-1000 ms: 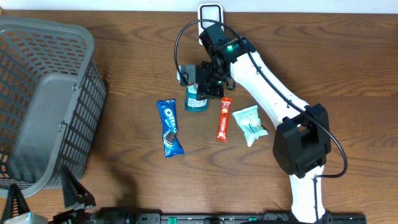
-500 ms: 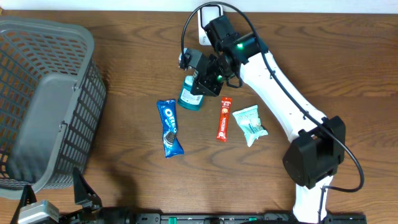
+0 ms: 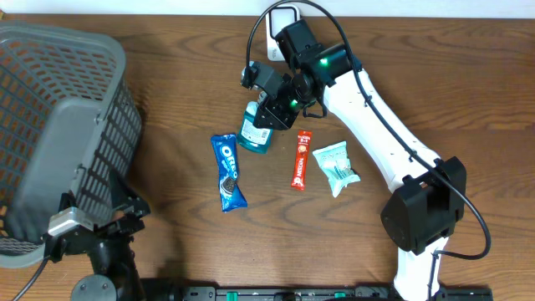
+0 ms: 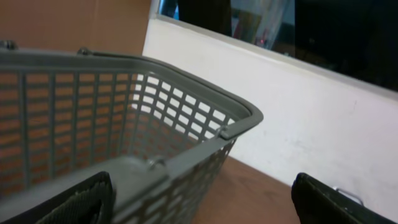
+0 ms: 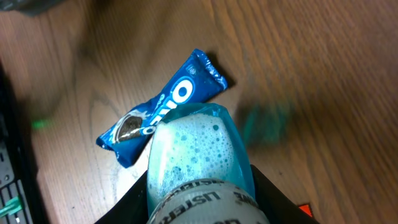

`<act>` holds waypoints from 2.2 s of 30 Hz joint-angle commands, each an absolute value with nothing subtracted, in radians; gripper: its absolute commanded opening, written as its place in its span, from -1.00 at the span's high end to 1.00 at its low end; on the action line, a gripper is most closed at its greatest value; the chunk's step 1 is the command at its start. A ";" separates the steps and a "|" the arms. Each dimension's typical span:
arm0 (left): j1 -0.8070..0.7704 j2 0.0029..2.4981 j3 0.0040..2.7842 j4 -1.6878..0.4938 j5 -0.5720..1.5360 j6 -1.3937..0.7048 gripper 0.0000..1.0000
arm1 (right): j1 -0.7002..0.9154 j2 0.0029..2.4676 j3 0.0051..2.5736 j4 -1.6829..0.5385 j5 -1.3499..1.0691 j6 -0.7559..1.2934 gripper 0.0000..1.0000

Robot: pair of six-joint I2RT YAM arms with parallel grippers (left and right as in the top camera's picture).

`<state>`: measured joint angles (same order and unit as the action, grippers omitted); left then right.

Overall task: Scan the item barcode
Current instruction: 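Lift the bottle with the right gripper and hold it under the scanner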

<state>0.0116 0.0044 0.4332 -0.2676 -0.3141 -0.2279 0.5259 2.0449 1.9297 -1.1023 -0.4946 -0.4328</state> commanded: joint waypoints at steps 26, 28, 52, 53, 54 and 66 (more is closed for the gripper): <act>0.017 0.004 0.295 -0.389 -0.330 -0.316 -0.86 | 0.514 1.961 1.951 -1.208 -0.665 -0.082 0.40; 0.017 0.004 0.295 -0.389 -0.330 -0.316 -0.86 | 0.514 1.960 1.951 -1.213 -0.685 -0.083 0.43; 0.017 0.004 0.295 -0.564 -0.019 0.138 -0.86 | 0.503 1.956 1.951 -1.215 -0.686 -0.143 0.41; 0.017 0.004 0.295 -0.568 0.055 0.206 -0.86 | 0.503 1.956 1.951 -1.215 -0.686 -0.152 0.42; 0.017 0.004 0.295 -0.568 0.097 0.239 -0.86 | 0.503 1.956 1.951 -1.215 -0.686 -0.157 0.46; 0.017 0.004 0.295 -0.576 0.094 0.247 -0.86 | 0.500 1.956 1.951 -1.211 -0.677 -0.159 0.50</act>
